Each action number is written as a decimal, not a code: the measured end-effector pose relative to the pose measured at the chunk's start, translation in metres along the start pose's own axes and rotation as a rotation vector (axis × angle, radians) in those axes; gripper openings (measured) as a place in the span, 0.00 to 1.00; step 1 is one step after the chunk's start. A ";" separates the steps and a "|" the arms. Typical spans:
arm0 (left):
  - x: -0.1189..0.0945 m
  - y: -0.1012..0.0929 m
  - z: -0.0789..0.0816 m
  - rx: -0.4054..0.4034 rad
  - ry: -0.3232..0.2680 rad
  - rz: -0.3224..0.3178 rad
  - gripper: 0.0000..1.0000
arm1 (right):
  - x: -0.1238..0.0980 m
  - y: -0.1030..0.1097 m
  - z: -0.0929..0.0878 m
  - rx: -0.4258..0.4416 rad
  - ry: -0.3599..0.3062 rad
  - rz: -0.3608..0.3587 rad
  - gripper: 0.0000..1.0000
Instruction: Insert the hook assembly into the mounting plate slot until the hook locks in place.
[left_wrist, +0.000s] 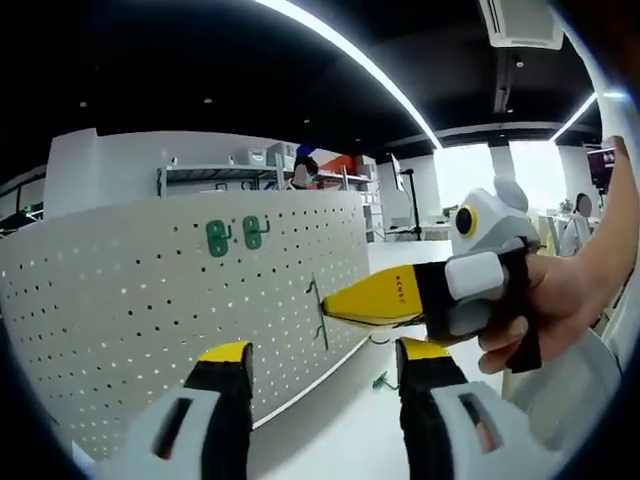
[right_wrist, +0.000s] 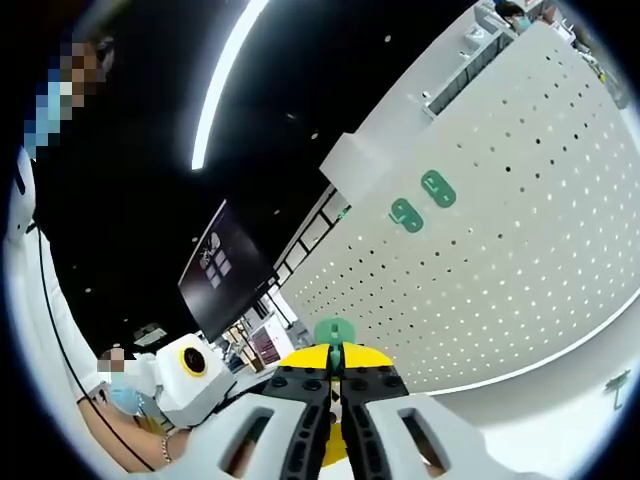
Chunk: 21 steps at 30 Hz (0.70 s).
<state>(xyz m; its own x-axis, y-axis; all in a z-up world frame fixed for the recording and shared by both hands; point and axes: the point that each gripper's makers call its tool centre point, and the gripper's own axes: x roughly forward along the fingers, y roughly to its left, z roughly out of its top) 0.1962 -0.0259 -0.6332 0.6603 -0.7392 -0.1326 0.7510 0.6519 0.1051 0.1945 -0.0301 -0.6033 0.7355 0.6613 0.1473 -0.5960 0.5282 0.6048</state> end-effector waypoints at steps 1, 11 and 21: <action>0.000 0.001 0.000 0.001 -0.001 0.003 0.71 | 0.000 0.000 0.000 0.001 0.000 0.000 0.00; 0.001 0.002 -0.004 -0.014 0.006 0.010 0.90 | 0.000 0.000 -0.001 0.014 0.003 0.003 0.00; 0.001 0.006 -0.010 -0.007 0.033 0.022 0.89 | 0.000 -0.003 0.007 -0.409 0.069 -0.091 0.00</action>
<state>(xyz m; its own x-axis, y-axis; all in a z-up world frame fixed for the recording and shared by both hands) 0.2008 -0.0212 -0.6428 0.6762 -0.7185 -0.1626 0.7358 0.6696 0.1014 0.1989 -0.0353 -0.6000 0.7759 0.6291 0.0464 -0.6187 0.7446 0.2504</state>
